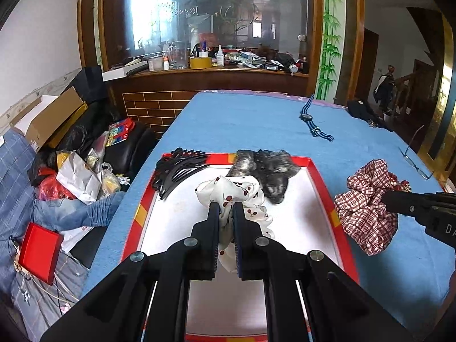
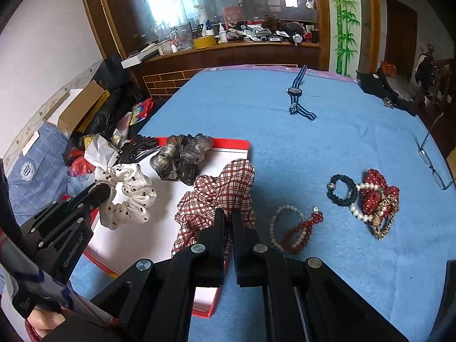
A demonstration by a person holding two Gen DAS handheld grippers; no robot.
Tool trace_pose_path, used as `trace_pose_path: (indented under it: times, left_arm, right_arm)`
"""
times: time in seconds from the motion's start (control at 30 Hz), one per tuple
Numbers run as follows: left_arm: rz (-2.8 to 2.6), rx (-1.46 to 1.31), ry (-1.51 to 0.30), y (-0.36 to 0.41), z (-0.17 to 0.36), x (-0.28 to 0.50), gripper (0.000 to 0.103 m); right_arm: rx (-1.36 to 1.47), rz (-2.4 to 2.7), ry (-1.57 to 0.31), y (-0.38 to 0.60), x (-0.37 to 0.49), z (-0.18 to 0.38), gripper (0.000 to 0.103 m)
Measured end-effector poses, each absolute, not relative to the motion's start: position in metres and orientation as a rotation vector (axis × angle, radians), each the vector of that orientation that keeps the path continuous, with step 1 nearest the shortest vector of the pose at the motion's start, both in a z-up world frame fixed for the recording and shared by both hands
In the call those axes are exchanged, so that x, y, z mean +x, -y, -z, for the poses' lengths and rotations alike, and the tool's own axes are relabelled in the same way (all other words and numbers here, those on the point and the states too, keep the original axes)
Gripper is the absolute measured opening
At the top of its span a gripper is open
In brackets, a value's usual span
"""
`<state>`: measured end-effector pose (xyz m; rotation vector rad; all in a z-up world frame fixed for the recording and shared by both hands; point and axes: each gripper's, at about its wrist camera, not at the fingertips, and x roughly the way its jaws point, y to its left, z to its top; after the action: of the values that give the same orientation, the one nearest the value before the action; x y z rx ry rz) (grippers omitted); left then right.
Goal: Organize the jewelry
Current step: 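Carry white scrunchie into the tray with left gripper while right gripper drops plaid scrunchie there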
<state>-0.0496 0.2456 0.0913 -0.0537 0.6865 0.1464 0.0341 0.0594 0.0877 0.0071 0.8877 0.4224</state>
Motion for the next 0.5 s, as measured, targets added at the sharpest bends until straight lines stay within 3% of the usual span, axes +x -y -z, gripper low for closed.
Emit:
trace_pose_path:
  times: [0.5]
  left_arm:
    - [-0.168, -0.073, -0.746, -0.273, -0.079, -0.021, 0.009]
  right_arm:
    - [-0.013, -0.404, -0.908, -0.076, 0.064, -0.083, 0.005]
